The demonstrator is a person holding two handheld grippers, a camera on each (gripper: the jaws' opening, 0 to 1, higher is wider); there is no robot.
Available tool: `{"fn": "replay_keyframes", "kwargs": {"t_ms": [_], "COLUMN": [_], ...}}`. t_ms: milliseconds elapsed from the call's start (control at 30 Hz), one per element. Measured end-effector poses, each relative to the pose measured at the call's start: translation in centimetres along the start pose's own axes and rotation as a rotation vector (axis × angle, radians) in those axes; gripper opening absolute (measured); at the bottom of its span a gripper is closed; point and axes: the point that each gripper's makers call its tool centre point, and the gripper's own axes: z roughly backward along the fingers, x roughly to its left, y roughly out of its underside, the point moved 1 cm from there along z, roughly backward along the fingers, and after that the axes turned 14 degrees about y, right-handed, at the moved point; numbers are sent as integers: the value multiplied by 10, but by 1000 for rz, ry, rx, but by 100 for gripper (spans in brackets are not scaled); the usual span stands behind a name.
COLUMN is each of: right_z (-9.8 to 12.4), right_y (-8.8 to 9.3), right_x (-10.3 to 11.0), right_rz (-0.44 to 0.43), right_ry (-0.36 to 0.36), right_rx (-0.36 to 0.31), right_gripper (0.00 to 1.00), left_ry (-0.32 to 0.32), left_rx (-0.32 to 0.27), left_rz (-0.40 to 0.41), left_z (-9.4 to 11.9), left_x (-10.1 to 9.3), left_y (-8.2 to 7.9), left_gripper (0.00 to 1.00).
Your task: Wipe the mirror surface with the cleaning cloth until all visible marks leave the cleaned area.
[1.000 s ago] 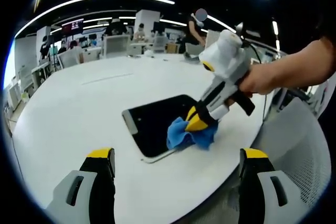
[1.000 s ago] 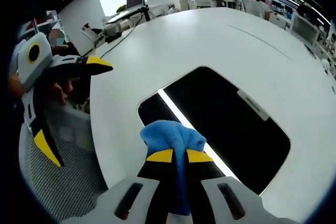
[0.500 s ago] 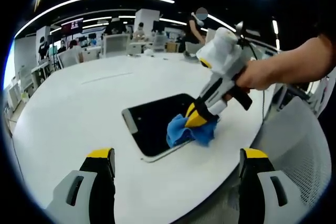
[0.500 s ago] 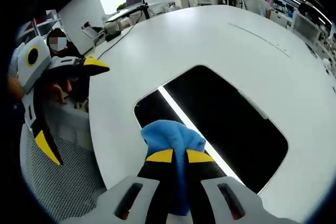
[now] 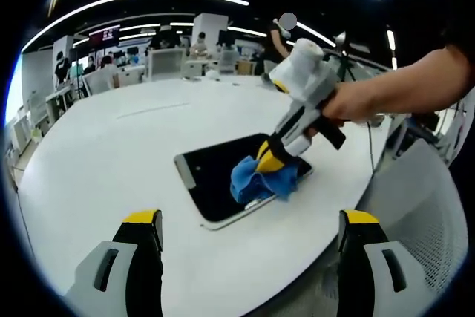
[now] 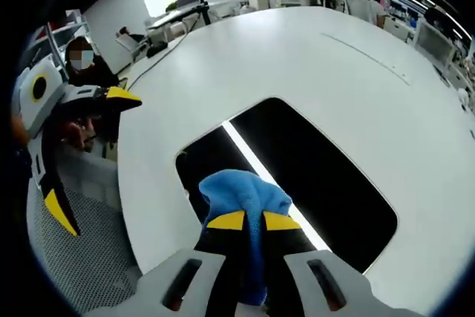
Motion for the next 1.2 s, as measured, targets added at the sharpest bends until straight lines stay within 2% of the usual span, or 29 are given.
{"fn": "replay_keyframes", "kwargs": {"t_ms": [1200], "right_z": [-26], "right_y": [-35], "right_x": [-45], "right_rz": [23], "right_ry": [-3], "right_rx": [23], "right_gripper": [2], "left_ry": [-11], "left_rx": [-12], "left_rz": [10], "left_z": [2], "left_x": [3], "left_y": [-1], "left_gripper": [99]}}
